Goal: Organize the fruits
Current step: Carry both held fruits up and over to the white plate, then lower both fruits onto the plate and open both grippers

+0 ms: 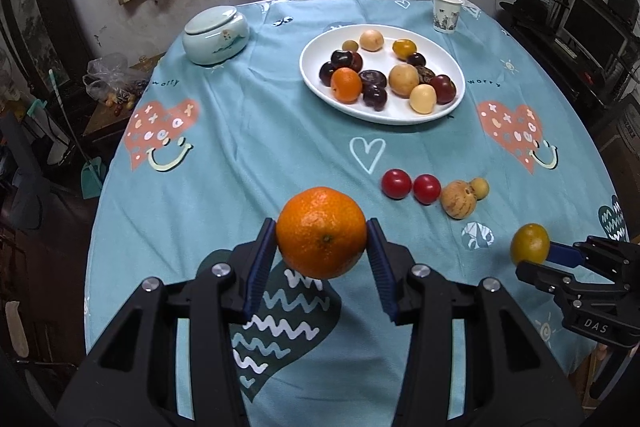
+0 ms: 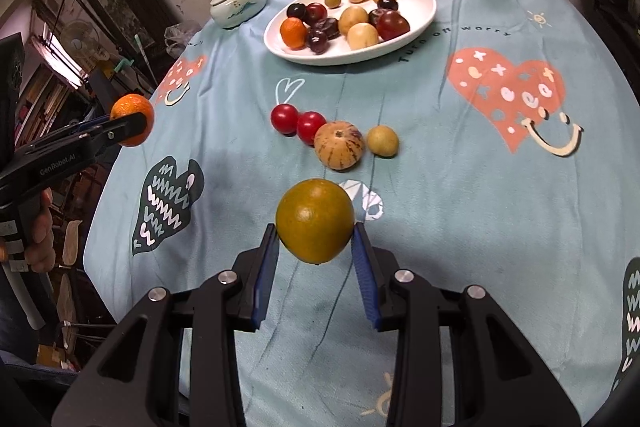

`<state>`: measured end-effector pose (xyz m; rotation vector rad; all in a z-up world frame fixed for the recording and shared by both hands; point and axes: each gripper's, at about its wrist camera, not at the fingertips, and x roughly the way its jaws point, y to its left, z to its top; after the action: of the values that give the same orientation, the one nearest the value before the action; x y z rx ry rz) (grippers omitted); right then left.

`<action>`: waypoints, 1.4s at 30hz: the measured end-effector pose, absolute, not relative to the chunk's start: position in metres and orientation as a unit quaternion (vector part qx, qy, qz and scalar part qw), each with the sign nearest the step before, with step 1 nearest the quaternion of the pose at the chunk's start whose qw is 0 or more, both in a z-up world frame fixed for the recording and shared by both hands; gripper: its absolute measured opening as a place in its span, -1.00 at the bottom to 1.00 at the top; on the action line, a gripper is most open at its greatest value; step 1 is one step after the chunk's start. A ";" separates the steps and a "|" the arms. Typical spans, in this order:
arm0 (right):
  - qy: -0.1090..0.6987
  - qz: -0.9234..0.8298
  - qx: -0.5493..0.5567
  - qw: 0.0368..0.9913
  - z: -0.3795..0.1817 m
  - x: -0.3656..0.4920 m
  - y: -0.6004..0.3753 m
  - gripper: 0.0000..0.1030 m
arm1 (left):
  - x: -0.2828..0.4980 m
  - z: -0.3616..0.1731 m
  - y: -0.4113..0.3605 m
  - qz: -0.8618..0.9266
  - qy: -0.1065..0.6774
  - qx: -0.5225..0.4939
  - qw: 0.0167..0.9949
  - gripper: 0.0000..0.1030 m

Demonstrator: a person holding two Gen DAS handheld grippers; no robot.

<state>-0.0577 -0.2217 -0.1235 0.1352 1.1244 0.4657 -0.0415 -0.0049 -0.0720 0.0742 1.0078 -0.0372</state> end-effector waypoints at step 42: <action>0.471 0.210 0.026 0.856 -0.094 0.170 -0.195 -0.27 | 0.169 -0.101 -0.052 -0.068 0.484 0.049 0.871 -0.10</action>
<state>0.1702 -0.1947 -0.0937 0.0550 0.9909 0.4403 0.1690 -0.0516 -0.1006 0.1029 1.0117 -0.1419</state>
